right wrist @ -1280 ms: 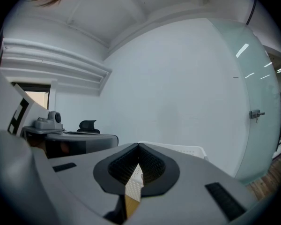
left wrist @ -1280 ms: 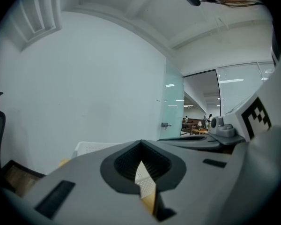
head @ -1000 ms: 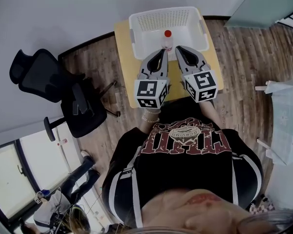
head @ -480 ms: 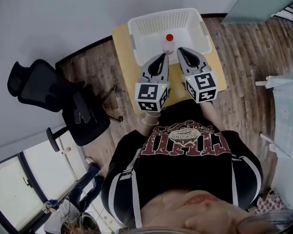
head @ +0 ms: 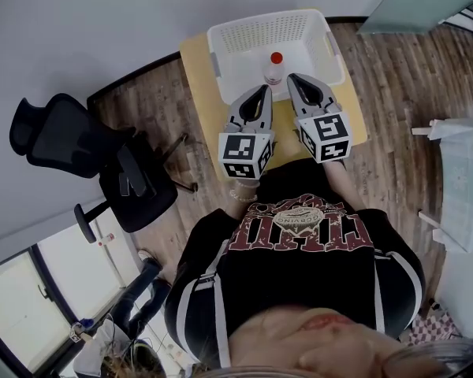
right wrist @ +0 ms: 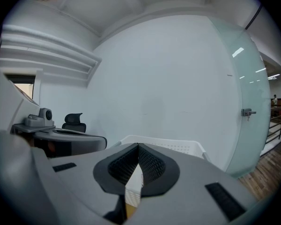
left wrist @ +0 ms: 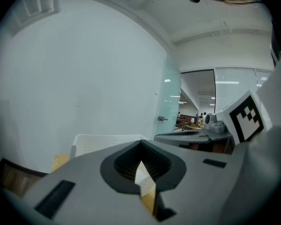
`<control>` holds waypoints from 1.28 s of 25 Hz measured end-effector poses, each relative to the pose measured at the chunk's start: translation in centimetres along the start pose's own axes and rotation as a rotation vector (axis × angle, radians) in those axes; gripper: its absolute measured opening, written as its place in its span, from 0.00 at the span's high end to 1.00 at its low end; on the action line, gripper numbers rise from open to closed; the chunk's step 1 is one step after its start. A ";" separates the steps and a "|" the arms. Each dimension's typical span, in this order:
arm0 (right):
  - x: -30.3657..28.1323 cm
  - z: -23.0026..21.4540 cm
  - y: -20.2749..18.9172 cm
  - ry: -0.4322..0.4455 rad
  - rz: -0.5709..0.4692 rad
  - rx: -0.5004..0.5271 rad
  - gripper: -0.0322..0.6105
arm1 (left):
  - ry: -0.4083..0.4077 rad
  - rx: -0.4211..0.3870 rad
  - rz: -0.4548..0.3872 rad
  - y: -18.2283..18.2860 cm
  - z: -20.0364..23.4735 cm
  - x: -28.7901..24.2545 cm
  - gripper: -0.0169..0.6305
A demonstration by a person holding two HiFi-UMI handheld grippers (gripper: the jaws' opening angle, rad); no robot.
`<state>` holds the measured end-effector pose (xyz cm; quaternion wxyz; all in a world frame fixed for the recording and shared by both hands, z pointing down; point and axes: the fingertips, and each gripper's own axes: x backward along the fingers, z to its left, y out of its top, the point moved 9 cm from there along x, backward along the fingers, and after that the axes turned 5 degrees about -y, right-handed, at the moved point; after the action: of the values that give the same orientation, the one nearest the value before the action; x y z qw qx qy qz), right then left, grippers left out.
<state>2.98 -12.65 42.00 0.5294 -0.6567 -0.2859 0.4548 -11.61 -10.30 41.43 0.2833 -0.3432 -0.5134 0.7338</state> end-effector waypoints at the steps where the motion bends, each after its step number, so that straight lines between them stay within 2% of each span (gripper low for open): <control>1: -0.3 -0.1 0.0 0.003 0.003 0.002 0.92 | 0.005 0.003 0.001 -0.1 0.1 -0.1 0.90; 23: -4.8 -3.8 -0.5 0.118 0.121 0.019 0.92 | 0.118 0.067 0.037 -0.2 0.1 -3.2 0.90; 32: -6.1 -4.6 -1.3 0.166 0.165 0.020 0.92 | 0.138 0.088 0.046 -0.6 -0.3 -3.6 0.90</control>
<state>4.67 -19.53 45.18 0.5188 -0.7079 -0.1816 0.4436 -9.13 -12.73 42.73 0.3157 -0.3917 -0.4517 0.7368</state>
